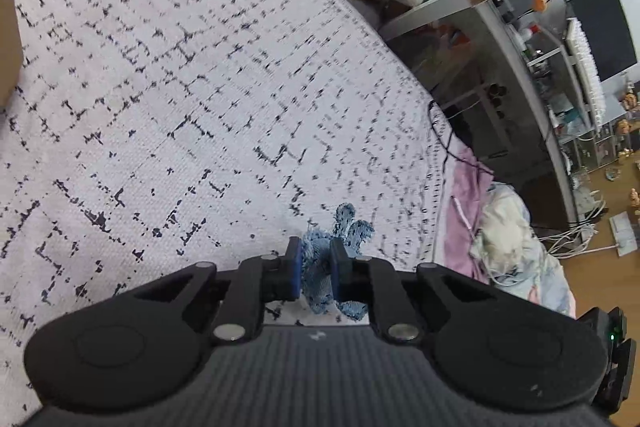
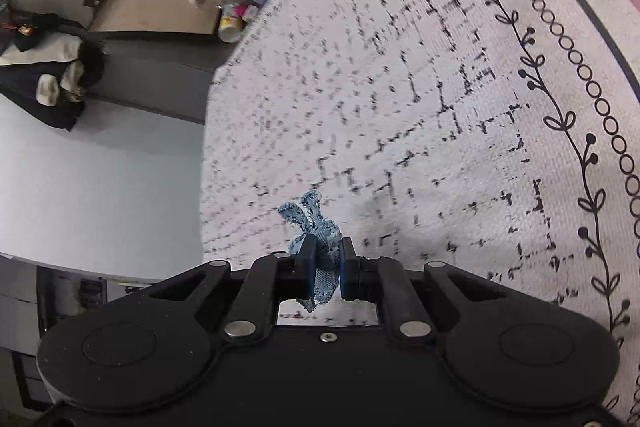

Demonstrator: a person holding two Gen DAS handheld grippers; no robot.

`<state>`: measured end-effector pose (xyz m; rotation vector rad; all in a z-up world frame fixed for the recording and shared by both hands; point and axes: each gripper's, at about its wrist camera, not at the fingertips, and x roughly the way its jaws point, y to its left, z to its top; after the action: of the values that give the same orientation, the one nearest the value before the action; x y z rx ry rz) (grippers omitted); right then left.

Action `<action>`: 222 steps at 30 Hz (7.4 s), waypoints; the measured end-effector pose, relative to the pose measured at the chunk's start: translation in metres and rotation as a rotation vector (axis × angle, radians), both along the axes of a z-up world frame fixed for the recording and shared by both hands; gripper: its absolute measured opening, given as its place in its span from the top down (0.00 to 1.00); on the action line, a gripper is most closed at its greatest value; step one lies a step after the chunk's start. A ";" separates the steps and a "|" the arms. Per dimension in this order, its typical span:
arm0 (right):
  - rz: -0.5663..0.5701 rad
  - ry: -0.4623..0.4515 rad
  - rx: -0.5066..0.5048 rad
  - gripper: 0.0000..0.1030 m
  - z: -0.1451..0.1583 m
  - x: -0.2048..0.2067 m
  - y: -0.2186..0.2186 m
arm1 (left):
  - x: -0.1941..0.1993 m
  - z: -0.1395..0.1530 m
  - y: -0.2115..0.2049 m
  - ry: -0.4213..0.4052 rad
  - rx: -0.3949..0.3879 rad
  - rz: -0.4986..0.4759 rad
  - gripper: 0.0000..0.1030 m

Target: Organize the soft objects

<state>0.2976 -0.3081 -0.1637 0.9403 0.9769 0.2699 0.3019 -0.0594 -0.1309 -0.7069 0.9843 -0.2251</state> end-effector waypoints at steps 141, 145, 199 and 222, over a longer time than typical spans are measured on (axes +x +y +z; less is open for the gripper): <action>0.265 -0.471 -0.496 0.00 0.166 -0.236 0.064 | -0.266 0.183 0.069 -0.201 0.613 0.146 0.01; 0.261 -0.478 -0.516 0.00 0.170 -0.243 0.053 | -0.274 0.186 0.062 -0.218 0.624 0.141 0.01; 0.303 -0.506 -0.567 0.00 0.179 -0.260 0.050 | -0.299 0.183 0.053 -0.216 0.665 0.125 0.01; 0.305 -0.496 -0.576 0.00 0.179 -0.261 0.056 | -0.301 0.182 0.055 -0.224 0.666 0.112 0.01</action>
<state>0.0362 -0.2526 0.0148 0.1750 0.6712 0.4247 0.0005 -0.0043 0.0509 -0.1193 0.7365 0.1232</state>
